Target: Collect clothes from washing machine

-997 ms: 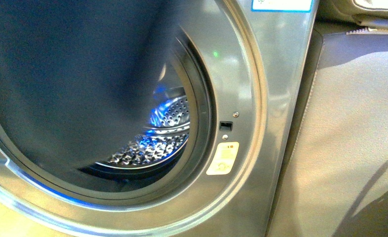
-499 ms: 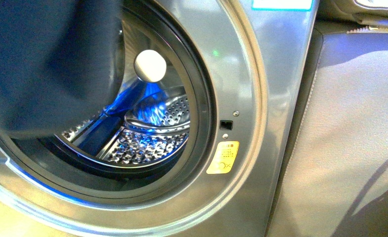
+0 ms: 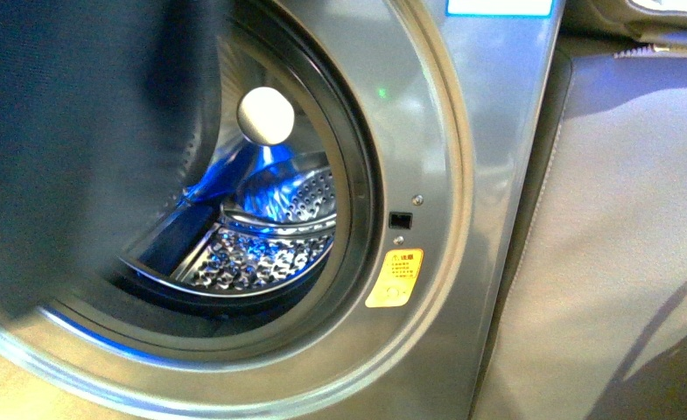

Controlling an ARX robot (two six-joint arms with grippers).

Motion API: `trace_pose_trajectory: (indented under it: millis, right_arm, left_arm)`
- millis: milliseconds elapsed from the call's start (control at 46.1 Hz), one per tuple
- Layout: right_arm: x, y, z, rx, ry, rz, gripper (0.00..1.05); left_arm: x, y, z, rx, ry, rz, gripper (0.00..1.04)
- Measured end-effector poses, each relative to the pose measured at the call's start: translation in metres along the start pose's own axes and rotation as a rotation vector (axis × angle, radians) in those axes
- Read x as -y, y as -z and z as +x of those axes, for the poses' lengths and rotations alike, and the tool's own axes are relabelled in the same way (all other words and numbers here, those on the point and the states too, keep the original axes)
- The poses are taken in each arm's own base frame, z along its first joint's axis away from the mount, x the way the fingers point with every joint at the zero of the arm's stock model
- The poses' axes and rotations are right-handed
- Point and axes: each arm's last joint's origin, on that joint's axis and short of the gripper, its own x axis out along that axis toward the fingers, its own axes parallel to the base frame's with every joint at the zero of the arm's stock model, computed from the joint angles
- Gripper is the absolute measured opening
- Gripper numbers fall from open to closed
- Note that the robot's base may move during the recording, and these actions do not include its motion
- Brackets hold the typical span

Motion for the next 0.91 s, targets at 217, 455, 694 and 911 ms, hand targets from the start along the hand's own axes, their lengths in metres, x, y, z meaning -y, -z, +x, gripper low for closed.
trace_pose_trajectory:
  millis: [217, 455, 694, 911]
  right_arm:
    - [0.012, -0.005, 0.019, 0.068, 0.128, -0.008, 0.97]
    - [0.019, 0.002, 0.031, 0.078, 0.193, -0.043, 0.97]
    - [0.023, 0.001, 0.030, 0.133, 0.288, -0.076, 0.74]
    - [0.027, -0.002, 0.012, 0.168, 0.334, -0.107, 0.42]
  left_arm:
    - [0.000, 0.000, 0.000, 0.001, 0.000, 0.000, 0.15]
    - [0.000, 0.000, 0.000, 0.001, 0.000, 0.000, 0.15]
    - [0.000, 0.000, 0.000, 0.001, 0.000, 0.000, 0.15]
    - [0.000, 0.000, 0.000, 0.001, 0.001, 0.001, 0.15]
